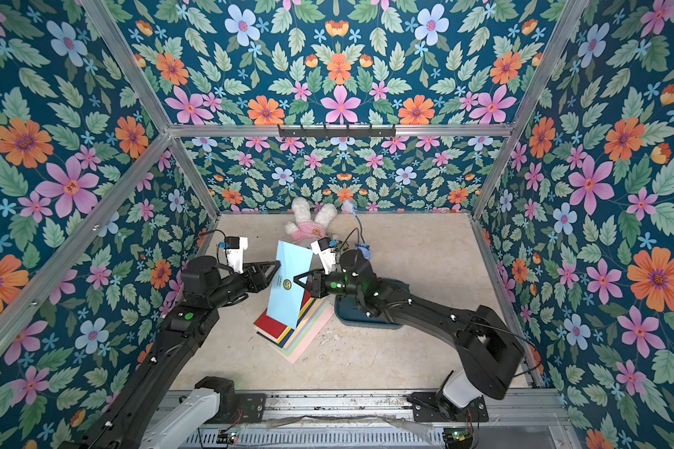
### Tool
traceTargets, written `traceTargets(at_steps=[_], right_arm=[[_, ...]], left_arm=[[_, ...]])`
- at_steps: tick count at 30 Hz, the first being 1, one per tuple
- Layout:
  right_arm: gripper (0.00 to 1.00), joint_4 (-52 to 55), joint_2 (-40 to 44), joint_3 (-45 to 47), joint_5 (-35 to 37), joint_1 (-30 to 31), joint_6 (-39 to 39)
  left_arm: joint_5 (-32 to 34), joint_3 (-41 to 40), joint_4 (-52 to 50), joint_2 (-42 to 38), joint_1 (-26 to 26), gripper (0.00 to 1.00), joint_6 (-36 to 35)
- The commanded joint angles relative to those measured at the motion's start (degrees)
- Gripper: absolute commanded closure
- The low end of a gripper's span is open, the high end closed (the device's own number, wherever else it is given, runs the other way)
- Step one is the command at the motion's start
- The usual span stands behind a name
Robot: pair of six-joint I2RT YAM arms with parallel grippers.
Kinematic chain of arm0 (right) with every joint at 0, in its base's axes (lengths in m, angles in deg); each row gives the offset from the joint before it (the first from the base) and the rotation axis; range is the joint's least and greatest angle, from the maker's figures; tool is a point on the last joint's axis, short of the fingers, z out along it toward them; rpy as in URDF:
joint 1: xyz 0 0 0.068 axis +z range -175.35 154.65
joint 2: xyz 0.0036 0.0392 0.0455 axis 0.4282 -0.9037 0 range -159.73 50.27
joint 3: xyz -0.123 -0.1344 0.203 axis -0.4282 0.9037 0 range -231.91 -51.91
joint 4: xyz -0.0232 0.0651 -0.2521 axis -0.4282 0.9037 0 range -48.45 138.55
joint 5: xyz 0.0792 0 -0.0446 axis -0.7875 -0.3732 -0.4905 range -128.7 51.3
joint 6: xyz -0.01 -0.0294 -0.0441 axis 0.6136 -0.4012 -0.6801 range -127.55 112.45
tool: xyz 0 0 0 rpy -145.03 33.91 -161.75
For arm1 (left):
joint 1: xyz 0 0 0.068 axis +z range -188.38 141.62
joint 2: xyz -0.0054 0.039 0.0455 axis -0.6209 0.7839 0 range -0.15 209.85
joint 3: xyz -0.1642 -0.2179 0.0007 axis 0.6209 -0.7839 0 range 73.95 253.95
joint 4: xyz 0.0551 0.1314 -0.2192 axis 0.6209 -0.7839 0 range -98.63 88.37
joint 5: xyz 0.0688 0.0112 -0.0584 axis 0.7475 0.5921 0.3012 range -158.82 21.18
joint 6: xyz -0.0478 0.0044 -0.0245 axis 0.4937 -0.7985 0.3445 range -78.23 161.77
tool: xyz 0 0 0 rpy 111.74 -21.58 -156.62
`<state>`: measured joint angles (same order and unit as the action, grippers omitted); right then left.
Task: Put the sealed envelopes into the storage box
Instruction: Pick up the envelope from the center of the board.
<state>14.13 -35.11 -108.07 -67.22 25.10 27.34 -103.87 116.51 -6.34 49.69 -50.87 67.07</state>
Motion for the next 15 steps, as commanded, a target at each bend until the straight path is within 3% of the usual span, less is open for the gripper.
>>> traceTargets(at_steps=[1, 7, 11, 15], right_arm=[[1.0, -12.01, 3.92, 3.29, -5.87, -1.16, 0.2], [1.0, -12.73, 7.73, 4.53, -10.09, -1.9, 0.5], [1.0, -14.85, 8.39, 5.84, -11.47, -2.94, 1.55], [1.0, -16.61, 7.87, 6.15, -12.69, -3.61, 2.25]], left_arm=[[-16.66, -0.56, 7.38, -0.45, 0.0, 0.42, 1.33], [-24.25, -0.79, 11.93, -0.71, 0.01, 0.45, 3.92], [-30.25, -2.98, 19.78, -1.79, -0.13, 0.51, 9.74], [-32.28, -3.62, 21.5, -3.05, -0.15, 0.6, 11.11]])
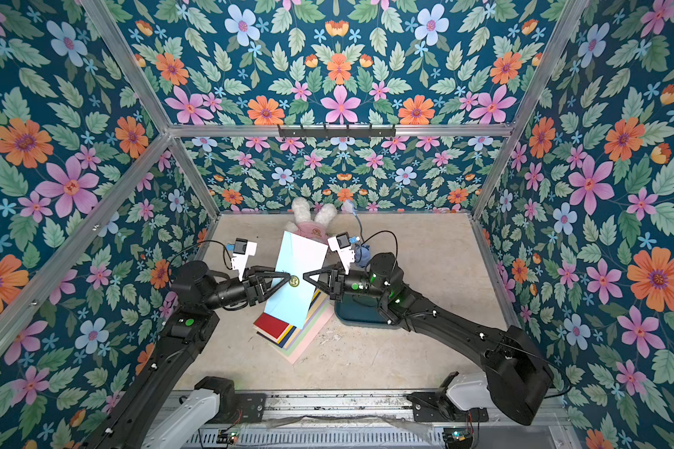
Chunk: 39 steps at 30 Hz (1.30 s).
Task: Put the sealed envelopes into the storage box
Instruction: Pick up the envelope from the center of the board, then place the envelope in the storage box.
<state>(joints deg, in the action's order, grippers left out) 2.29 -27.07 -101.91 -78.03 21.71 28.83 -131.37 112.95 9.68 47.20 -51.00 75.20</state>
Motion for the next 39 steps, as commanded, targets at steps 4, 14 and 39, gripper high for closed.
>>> traceTargets(at_steps=[4, 14, 39], right_arm=[[1.0, -5.18, -0.81, -0.15, -2.49, -0.4, 0.71], [0.54, 10.0, 2.79, 0.02, 2.55, -7.6, -7.23], [0.57, 25.68, 14.97, 21.72, 22.76, -48.15, -9.66]], left_arm=[[-6.1, 0.43, 5.08, -0.44, 0.0, 0.74, 3.43], [2.64, 9.67, -19.16, 3.0, -0.18, 1.0, -16.61], [31.26, 83.03, -72.83, 75.36, -36.28, 1.0, -73.13]])
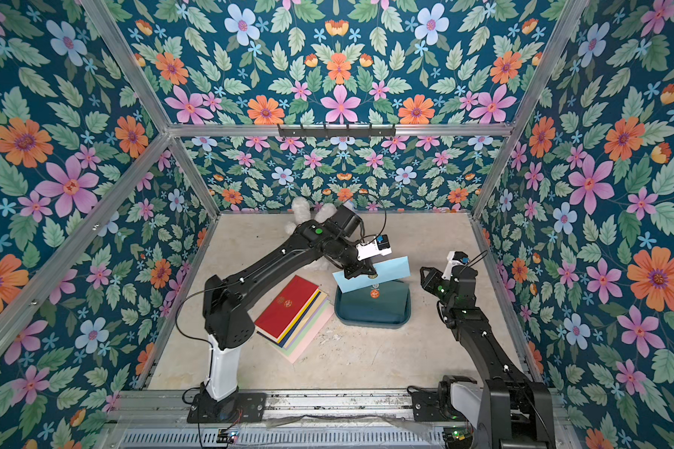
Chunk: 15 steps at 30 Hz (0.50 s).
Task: Put the sealed envelopes into the storage box
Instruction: Place the envelope in the storage box.
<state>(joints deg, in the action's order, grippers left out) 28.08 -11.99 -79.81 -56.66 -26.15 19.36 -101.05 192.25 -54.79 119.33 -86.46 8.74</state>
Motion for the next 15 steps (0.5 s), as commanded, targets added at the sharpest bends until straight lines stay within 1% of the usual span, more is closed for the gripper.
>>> traceTargets(at_steps=[1, 3, 6, 11, 15], right_arm=[[0.57, 0.15, -0.14, -0.56, 1.43, -0.36, -0.22], [0.57, 0.28, -0.14, -0.58, 1.36, -0.51, -0.23], [0.57, 0.3, -0.32, -0.4, 1.17, -0.52, -0.19], [0.57, 0.39, -0.48, -0.4, 1.26, -0.48, -0.28], [0.57, 0.39, -0.84, -0.48, 1.08, -0.52, -0.17]], left_arm=[[1.64, 5.09, -9.68, 4.73, -1.04, 1.0, -7.43], [2.11, 6.72, -11.82, 7.1, -1.47, 1.0, -9.51], [2.16, 7.21, -11.63, 9.1, -2.02, 1.0, -12.13], [4.55, 8.75, -12.14, 11.71, -2.11, 1.0, -14.01], [4.5, 8.56, -11.48, 12.73, -2.2, 1.0, -14.44]])
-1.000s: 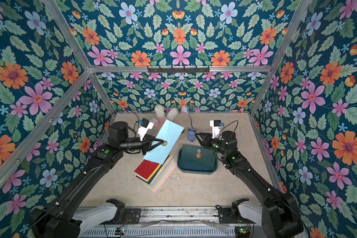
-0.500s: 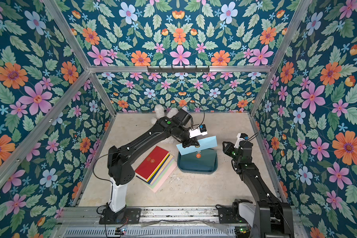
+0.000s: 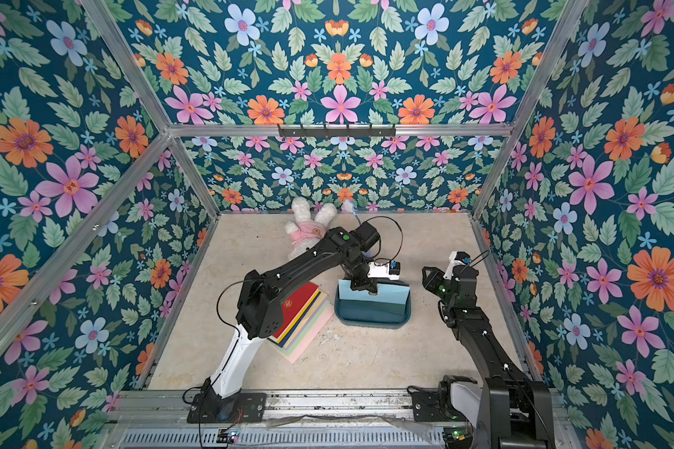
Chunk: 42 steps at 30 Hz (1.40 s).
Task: Put the sealed envelopes into the storage box
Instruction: Place the envelope in the storage box.
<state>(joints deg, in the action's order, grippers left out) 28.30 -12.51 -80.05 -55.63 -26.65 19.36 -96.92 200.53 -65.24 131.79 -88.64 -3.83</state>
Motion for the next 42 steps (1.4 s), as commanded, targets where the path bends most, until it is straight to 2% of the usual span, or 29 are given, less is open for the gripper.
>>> traceTargets(at_steps=[1, 8, 11, 19, 21, 28, 30, 34, 37, 39, 42], right_arm=[[0.57, 0.18, -0.49, -0.32, -0.1, 0.03, -0.2], [0.57, 0.07, -1.27, -0.37, -0.96, 0.0, 0.0], [0.57, 0.07, -1.59, -0.34, -1.17, -0.02, 0.08], [0.57, 0.16, -2.51, -0.59, -1.95, 0.0, 0.5], [0.57, 0.16, -2.45, -0.53, -1.97, 0.0, 0.43], [0.57, 0.72, -2.66, -1.01, -2.01, -0.02, 0.51], [0.56, 1.24, -2.55, -1.28, -1.98, -0.02, 0.42], [0.55, 3.47, -1.75, -2.49, -1.45, -0.01, 0.57], [0.55, 5.35, -1.11, -3.59, -2.79, 0.06, 1.93], [0.54, 6.78, -0.51, -4.58, -3.68, 1.41, 2.85], [0.54, 9.39, 0.53, -7.25, -0.84, 7.76, 3.32]], left_arm=[[-0.06, 0.33, -1.06, 0.5, -0.06, 1.0, -1.86], [1.03, 0.07, 0.4, 1.78, -0.19, 0.99, -0.73], [0.94, -0.33, 1.35, 1.58, -0.19, 0.9, 0.03], [1.18, -4.65, 7.0, -1.29, -0.18, 0.78, 3.02], [2.82, -5.56, 8.3, -1.94, -0.19, 0.74, 3.98], [9.75, -8.68, 16.99, -7.2, -0.02, 0.73, 8.54], [13.18, -13.96, 24.18, -11.57, 0.28, 0.73, 11.7], [15.87, -26.2, 36.59, -22.05, 2.61, 0.71, 19.64], [16.22, -39.24, 47.68, -31.93, 6.53, 0.69, 30.06], [16.22, -48.93, 54.19, -38.54, 10.65, 0.66, 39.45], [16.5, -63.42, 62.04, -47.4, 17.9, 0.65, 52.18]])
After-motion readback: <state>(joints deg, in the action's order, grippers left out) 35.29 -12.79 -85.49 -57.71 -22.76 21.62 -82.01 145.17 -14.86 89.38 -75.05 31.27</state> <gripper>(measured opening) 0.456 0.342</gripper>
